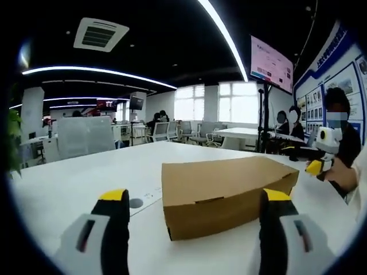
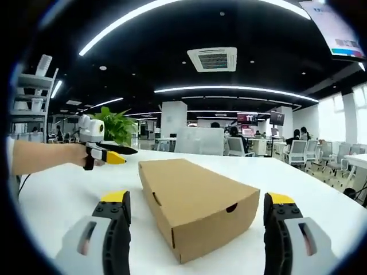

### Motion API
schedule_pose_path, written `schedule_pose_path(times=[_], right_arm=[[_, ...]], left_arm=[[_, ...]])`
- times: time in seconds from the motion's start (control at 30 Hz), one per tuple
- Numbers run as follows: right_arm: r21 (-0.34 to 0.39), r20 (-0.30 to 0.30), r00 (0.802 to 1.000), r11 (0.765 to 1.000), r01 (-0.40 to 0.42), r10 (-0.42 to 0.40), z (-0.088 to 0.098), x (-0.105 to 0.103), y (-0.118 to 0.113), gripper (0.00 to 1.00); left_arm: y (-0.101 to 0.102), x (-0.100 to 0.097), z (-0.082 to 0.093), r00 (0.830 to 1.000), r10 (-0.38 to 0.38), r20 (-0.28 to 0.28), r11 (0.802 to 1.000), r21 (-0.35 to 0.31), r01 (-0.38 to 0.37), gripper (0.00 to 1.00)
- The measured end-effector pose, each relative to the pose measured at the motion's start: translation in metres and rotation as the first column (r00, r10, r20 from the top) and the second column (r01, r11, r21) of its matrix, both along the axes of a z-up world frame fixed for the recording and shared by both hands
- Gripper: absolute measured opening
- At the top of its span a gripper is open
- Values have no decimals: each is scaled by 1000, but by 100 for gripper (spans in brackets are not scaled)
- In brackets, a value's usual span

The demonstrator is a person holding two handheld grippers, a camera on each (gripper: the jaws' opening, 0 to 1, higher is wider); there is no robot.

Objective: Operate the shoe box by opening the lid, removing the specified soft item, and placing it in the target area until the item is outside and the box remains undamaged.

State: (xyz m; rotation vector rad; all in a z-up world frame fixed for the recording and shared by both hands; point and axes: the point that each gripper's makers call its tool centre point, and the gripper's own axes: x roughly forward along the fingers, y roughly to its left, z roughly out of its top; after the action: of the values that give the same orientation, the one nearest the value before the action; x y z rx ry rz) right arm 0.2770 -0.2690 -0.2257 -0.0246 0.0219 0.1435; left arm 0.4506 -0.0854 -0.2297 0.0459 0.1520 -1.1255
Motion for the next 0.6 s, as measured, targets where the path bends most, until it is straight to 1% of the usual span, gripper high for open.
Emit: schedule_pose_path(times=[0.07, 0.13, 0.17, 0.2, 0.27, 0.4, 0.47, 0.5, 0.57, 0.6], right_arm=[[5, 5, 1000, 1000, 0, 0, 0, 1, 0, 100], [-4, -12, 1000, 1000, 8, -8, -3, 1, -2, 100], [-6, -14, 1000, 1000, 7, -7, -3, 1, -2, 100], [-11, -22, 1000, 1000, 14, -14, -4, 1, -4, 100], [-21, -30, 999, 1000, 21, -22, -6, 2, -6, 100], [-31, -79, 996, 999, 26, -28, -16, 8, -4, 100], [-33, -113, 993, 999, 23, -27, -24, 12, 0, 100], [-35, -120, 992, 999, 23, -27, -25, 12, 2, 100], [-46, -115, 993, 999, 26, -32, -26, 13, 5, 100], [-49, -115, 993, 998, 30, -35, -26, 14, 5, 100]], left_arm=[[-1, 2, -5, 1000, -7, -6, 1000, 10, 7, 97], [-1, 4, -9, 1000, -9, -7, 1000, 13, 9, 96], [-1, 7, -9, 1000, -8, -10, 1000, 5, 8, 97], [-1, 9, -6, 1000, -5, -13, 1000, -22, 5, 97], [-2, 10, -5, 1000, -7, -12, 999, -33, 6, 96], [-7, 10, -11, 999, -37, -6, 999, 8, 37, 95], [-10, 7, -11, 998, -59, -4, 998, 0, 59, 94], [-12, 7, -12, 997, -71, -8, 997, -6, 71, 94], [-15, 5, -16, 996, -86, -8, 996, 14, 86, 94], [-15, 5, -17, 996, -88, -4, 996, 13, 88, 94]])
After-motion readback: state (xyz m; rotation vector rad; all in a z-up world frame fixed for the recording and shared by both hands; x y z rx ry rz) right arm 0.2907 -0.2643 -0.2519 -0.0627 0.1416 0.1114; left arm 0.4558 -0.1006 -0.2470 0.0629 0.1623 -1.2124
